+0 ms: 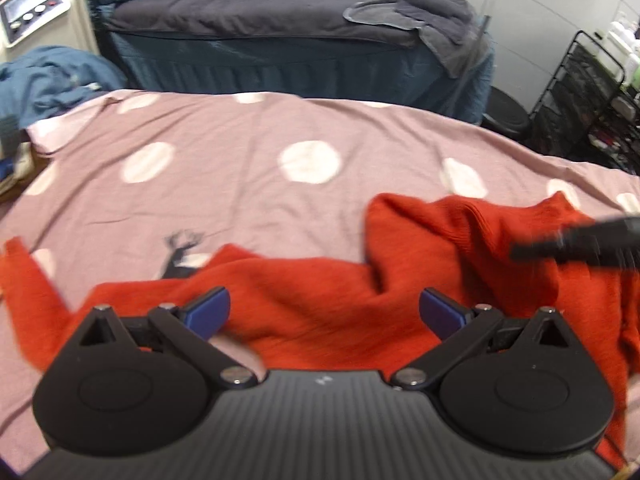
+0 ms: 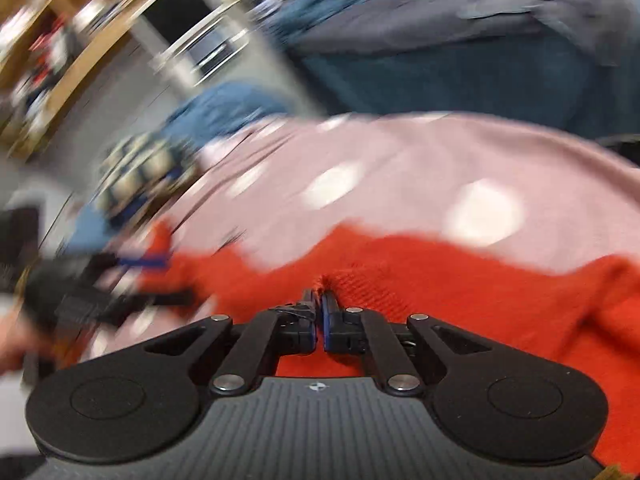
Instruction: Fold small clothes
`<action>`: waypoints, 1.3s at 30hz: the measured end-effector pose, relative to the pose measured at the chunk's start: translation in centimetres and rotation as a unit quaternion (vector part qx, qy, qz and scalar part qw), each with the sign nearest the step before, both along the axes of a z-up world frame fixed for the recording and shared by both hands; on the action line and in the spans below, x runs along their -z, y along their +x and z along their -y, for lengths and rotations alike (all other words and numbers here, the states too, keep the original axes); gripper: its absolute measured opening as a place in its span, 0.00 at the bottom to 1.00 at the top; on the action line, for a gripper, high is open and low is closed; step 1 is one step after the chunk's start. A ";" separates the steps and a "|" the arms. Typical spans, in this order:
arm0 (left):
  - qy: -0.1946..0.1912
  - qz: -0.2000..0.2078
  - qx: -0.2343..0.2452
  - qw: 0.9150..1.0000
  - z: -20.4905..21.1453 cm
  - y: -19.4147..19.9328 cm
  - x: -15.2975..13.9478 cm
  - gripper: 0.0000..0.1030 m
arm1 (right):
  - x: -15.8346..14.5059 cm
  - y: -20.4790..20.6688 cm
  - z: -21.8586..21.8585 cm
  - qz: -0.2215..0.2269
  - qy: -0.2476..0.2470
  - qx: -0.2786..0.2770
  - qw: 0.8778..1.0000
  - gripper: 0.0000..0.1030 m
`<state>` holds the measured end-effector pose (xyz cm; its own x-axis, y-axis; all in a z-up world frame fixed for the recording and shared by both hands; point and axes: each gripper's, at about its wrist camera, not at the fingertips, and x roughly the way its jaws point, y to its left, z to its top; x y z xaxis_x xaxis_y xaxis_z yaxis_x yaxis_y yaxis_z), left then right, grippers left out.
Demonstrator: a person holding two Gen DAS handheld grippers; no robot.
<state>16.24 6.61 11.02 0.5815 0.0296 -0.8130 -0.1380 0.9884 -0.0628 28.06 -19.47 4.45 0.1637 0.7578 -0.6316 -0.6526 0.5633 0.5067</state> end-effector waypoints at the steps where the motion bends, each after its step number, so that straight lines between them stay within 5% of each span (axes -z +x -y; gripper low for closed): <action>1: 0.001 0.000 -0.006 1.000 -0.4 -0.1 -0.1 0.99 | 0.6 -1.0 -1.0 -0.006 -0.017 -0.020 1.000 0.07; 3: -0.002 -0.001 -0.010 1.000 -0.7 -0.1 -0.2 0.99 | 2.7 -2.4 -2.7 -0.021 -0.051 -0.044 0.997 0.12; 5: -0.005 0.005 -0.008 1.000 -0.5 0.3 -0.5 0.99 | 4.6 -3.2 -3.5 -0.046 -0.066 -0.051 0.995 0.38; 7: -0.004 0.011 -0.001 1.000 0.1 0.6 -0.8 0.99 | 5.1 -3.9 -3.6 -0.073 -0.067 -0.041 0.994 0.50; 11: -0.003 0.026 0.019 0.999 1.5 1.4 -1.0 0.99 | 0.9 -5.3 -1.0 -0.014 -0.009 -0.002 1.000 0.50; 16: -0.041 0.038 0.035 0.998 2.4 4.7 -0.8 0.96 | -2.4 -2.6 5.0 0.031 -0.023 0.163 0.986 0.56; 22: 0.051 0.002 0.137 0.989 3.8 10.4 1.9 0.86 | -0.4 2.4 10.6 -0.041 -0.030 0.298 0.953 0.59; 26: 0.009 -0.055 0.173 0.983 3.0 12.7 4.4 0.79 | -0.4 1.5 10.7 -0.044 -0.023 0.295 0.954 0.60; 30: -0.010 -0.061 0.208 0.976 3.6 14.2 6.4 0.76 | 0.3 0.2 11.5 -0.057 -0.022 0.282 0.957 0.60; 32: 0.010 -0.075 0.220 0.973 4.6 15.3 7.6 0.57 | 0.6 -0.1 11.5 -0.060 -0.025 0.284 0.957 0.60; 34: 0.024 -0.076 0.219 0.973 5.2 15.9 8.5 0.48 | 0.9 0.2 11.6 -0.068 -0.022 0.290 0.954 0.60; 37: 0.013 -0.049 0.234 0.971 5.7 16.2 7.7 0.07 | 1.2 0.3 12.1 -0.074 -0.021 0.294 0.953 0.60; 39: 0.032 -0.011 0.228 0.973 6.0 16.3 6.0 0.07 | 1.2 0.5 12.3 -0.074 -0.020 0.299 0.951 0.60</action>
<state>32.54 0.64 5.03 0.5279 -0.1772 -0.8306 0.3155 0.9489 -0.0019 28.53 -31.72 3.28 0.4651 0.5319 -0.7076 -0.1317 0.8320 0.5389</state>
